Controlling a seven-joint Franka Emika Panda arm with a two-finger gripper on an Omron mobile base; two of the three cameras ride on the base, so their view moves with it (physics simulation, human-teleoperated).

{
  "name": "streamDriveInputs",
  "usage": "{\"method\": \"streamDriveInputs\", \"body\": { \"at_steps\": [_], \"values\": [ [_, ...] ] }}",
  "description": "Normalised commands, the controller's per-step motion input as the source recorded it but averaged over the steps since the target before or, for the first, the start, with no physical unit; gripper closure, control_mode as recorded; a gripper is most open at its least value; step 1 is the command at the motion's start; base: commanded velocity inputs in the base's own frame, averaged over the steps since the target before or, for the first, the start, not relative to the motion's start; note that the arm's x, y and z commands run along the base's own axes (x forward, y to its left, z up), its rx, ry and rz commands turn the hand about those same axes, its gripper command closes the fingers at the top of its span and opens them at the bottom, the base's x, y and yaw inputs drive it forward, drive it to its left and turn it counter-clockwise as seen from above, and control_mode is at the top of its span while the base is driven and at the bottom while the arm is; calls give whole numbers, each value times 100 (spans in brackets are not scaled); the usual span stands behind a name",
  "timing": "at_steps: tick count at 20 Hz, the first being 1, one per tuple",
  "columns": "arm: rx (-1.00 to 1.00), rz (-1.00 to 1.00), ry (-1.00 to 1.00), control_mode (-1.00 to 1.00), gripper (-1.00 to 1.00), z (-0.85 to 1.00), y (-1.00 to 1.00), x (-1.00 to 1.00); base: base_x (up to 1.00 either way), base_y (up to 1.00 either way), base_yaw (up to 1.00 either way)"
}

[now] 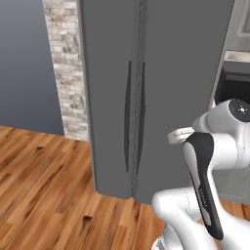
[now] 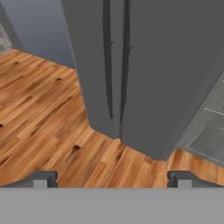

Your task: Retrieve the chicken drumstick from the fridge and place it on the saucepan with marinade on the stove.

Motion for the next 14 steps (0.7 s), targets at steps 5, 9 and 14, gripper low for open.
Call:
{"method": "streamDriveInputs", "body": {
  "at_steps": [5, 9, 14],
  "values": [
    [0, 0, 0, 100, -100, 0, 0, 0, 0, 64, -21],
    [0, 0, 0, 100, -100, 0, 0, 0, 0, 65, -26],
    [0, 0, 0, 100, -100, 0, 0, 0, -4, 49, -22]
  ]
}}
